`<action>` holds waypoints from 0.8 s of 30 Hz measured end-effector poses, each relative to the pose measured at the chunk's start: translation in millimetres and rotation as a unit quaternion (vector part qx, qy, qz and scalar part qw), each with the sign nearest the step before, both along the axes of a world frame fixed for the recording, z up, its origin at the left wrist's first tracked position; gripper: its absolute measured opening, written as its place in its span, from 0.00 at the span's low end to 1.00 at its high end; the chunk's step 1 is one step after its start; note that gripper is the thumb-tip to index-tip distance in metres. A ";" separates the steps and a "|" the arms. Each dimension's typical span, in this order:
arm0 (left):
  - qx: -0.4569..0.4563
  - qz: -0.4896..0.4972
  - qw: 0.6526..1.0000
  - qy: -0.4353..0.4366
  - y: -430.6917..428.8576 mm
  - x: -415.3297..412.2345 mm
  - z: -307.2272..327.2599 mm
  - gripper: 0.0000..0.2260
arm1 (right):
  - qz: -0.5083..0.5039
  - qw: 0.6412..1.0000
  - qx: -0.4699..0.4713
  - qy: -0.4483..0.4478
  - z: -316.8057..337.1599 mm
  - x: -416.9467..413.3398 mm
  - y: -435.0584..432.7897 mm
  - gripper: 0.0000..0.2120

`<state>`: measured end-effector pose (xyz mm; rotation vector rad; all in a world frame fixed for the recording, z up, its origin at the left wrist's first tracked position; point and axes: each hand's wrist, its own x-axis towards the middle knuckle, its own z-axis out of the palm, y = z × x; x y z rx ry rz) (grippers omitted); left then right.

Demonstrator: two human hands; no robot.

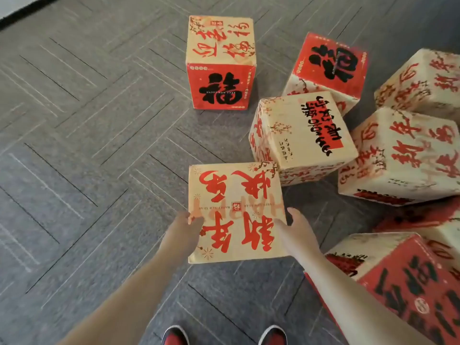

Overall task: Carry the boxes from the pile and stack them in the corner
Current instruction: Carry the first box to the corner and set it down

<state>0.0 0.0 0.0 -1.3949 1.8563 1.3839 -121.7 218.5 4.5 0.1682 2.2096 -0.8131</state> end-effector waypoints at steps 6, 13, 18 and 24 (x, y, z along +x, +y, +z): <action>0.019 0.071 0.997 -0.035 2.1 -3.6 -70.9 0.24 | -0.071 0.996 0.002 -0.046 -97.9 -5.9 0.8 0.28; 0.034 0.133 0.990 0.020 -10.2 2.9 -2.4 0.11 | -0.096 0.994 -0.052 -0.028 -23.5 -8.2 -16.4 0.17; -0.019 0.166 0.982 0.085 -36.4 -5.5 162.5 0.10 | -0.089 0.990 -0.110 0.002 136.9 -26.7 -38.6 0.20; -0.047 0.265 0.949 0.163 -63.2 -1.3 399.9 0.11 | -0.017 0.980 -0.179 0.089 387.1 -47.5 -51.6 0.18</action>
